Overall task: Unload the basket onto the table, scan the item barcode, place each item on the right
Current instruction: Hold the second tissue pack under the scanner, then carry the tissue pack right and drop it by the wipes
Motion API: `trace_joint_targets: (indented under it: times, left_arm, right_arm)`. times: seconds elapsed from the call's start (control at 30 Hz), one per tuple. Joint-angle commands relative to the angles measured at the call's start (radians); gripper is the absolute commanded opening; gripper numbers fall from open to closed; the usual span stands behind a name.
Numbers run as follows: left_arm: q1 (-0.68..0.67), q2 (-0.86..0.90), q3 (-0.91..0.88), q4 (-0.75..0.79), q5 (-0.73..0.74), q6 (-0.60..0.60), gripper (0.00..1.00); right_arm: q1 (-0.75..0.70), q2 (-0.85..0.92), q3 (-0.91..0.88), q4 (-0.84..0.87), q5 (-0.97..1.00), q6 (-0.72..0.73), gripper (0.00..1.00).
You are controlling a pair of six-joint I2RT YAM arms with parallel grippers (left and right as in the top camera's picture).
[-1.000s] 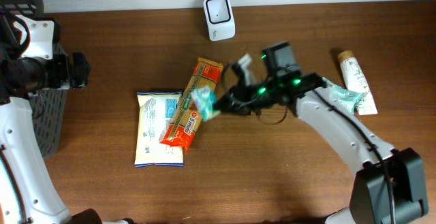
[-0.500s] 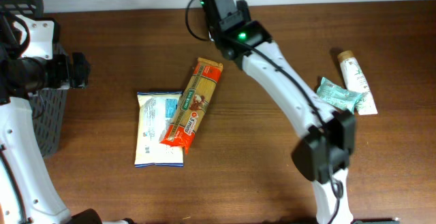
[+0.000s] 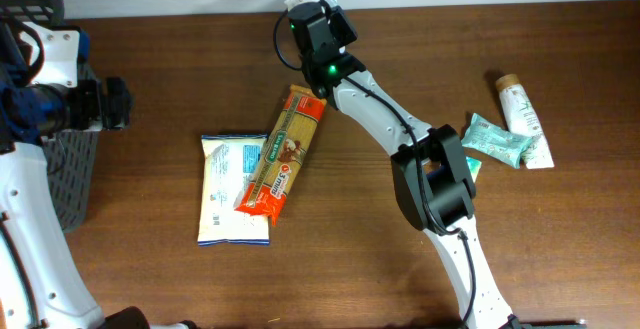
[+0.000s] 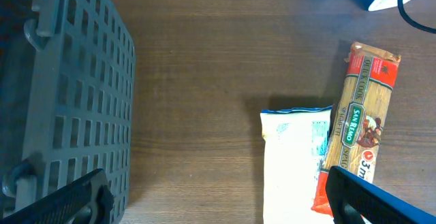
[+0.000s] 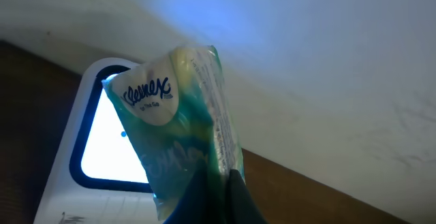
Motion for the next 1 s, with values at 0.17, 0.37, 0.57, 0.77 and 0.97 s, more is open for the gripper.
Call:
trace_joint_targets:
  times: [0.17,0.37,0.57,0.77,0.97]
  left_arm:
    - [0.003,0.003,0.004,-0.002,0.011,0.012,0.99]
    - [0.003,0.003,0.004,-0.002,0.011,0.012,0.99]
    - [0.003,0.003,0.004,-0.002,0.011,0.012,0.99]
    - [0.003,0.003,0.004,-0.002,0.011,0.012,0.99]
    - [0.003,0.003,0.004,-0.002,0.011,0.012,0.99]
  right_arm:
    - [-0.001,-0.038,0.016,-0.059,-0.011,0.012,0.04]
    - [0.014,-0.264,0.016,-0.456,-0.217,0.286,0.04]
    - [0.002,-0.549,0.016,-1.093,-0.329,0.62,0.04]
    - [-0.192,-0.536,-0.135,-1.33,-0.367,0.723,0.04]
    - [-0.438,-0.536,-0.484,-1.075,-0.515,0.715,0.04]
